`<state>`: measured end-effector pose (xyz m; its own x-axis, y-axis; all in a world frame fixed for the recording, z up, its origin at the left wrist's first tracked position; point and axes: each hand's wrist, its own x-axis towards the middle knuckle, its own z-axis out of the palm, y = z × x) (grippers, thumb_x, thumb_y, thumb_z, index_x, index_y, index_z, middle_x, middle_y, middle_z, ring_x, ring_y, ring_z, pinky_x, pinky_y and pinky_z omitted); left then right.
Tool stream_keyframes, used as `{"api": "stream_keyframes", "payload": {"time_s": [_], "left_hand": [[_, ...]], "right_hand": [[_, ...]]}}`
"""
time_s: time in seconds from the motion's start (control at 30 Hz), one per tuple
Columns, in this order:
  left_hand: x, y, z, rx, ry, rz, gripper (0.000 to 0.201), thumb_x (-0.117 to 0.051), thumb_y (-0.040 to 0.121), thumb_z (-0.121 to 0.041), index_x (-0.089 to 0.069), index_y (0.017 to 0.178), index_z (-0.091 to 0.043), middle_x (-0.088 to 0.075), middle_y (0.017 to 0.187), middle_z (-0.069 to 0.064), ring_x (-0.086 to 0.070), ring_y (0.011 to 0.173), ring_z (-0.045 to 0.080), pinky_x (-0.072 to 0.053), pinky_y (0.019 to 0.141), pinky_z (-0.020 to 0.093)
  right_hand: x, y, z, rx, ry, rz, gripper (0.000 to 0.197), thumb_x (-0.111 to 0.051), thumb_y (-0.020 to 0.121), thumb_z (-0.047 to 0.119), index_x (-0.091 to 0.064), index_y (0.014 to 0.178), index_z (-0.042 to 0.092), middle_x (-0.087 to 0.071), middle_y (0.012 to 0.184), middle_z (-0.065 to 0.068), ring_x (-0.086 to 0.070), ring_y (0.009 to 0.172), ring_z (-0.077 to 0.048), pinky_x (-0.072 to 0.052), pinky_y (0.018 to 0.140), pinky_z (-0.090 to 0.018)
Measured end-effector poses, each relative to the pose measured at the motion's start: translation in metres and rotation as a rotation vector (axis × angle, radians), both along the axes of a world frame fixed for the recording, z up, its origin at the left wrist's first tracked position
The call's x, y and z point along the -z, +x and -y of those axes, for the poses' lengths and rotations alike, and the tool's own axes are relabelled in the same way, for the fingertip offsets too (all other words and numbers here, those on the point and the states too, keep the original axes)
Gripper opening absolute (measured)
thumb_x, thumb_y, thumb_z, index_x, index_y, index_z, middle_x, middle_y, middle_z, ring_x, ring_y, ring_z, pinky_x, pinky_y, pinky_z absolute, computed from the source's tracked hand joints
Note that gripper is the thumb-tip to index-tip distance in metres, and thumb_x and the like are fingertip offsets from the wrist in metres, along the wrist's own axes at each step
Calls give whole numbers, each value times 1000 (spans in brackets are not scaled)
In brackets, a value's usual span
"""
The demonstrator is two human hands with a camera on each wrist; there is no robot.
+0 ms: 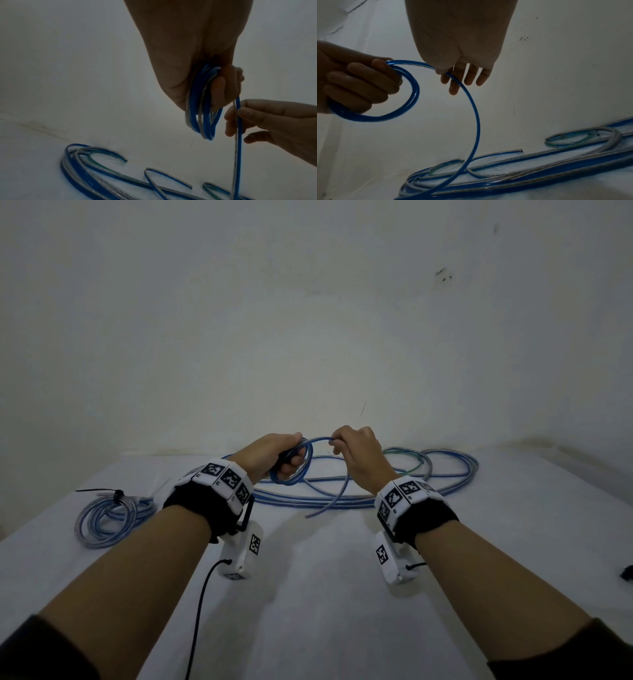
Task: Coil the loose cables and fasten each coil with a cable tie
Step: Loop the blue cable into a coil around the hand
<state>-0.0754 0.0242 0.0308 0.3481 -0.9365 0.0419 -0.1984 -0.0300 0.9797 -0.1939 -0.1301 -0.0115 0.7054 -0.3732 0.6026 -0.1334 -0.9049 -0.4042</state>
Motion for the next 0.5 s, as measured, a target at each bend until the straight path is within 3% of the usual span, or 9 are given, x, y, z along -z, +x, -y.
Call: {"api": "stream_keyframes", "payload": {"time_s": [0.1, 0.2, 0.27, 0.33, 0.43, 0.5], "left_hand": [[1, -1, -1, -23, -11, 23, 39, -33, 101, -31, -47, 70, -10, -42, 48, -3, -32, 39, 9, -27, 40, 17], [3, -2, 1, -29, 5, -35, 44, -32, 100, -36, -43, 65, -12, -31, 44, -6, -24, 37, 8, -21, 38, 17], [2, 1, 2, -42, -38, -162, 45, -27, 101, -33, -41, 64, -11, -30, 42, -6, -23, 34, 7, -18, 37, 17], [1, 6, 3, -60, -115, -274, 41, -23, 99, -26, -41, 66, -10, -31, 42, -7, -23, 33, 6, -17, 38, 17], [-1, 9, 3, -76, -222, -353, 37, -22, 100, -21, -42, 70, -11, -33, 44, -7, -26, 35, 6, -20, 40, 19], [-2, 10, 4, -80, -266, -398, 36, -22, 101, -21, -43, 72, -11, -36, 45, -7, -31, 37, 7, -25, 40, 18]], "right_hand": [[3, 2, 2, -18, -1, 43, 33, -29, 95, 33, -58, 99, 19, -63, 80, 11, -48, 85, -26, -41, 78, -39], [-1, 1, -3, -61, 48, 64, 29, -33, 98, 30, -58, 97, 16, -63, 72, 2, -52, 69, -21, -41, 68, -34], [-2, -2, -6, -58, 118, 3, 24, -35, 100, 26, -56, 99, 13, -64, 76, -5, -50, 62, -13, -39, 62, -31], [1, -3, -4, -39, 178, -59, 18, -37, 100, 22, -51, 103, 11, -66, 82, -8, -49, 61, -10, -37, 58, -26], [6, -5, 1, -14, 257, -79, 7, -39, 97, 13, -43, 102, 15, -65, 88, -12, -54, 69, -17, -38, 57, -22], [6, -9, 0, -42, 298, -62, 15, -40, 94, 5, -35, 103, 16, -66, 85, -12, -55, 66, -19, -44, 58, -26]]}}
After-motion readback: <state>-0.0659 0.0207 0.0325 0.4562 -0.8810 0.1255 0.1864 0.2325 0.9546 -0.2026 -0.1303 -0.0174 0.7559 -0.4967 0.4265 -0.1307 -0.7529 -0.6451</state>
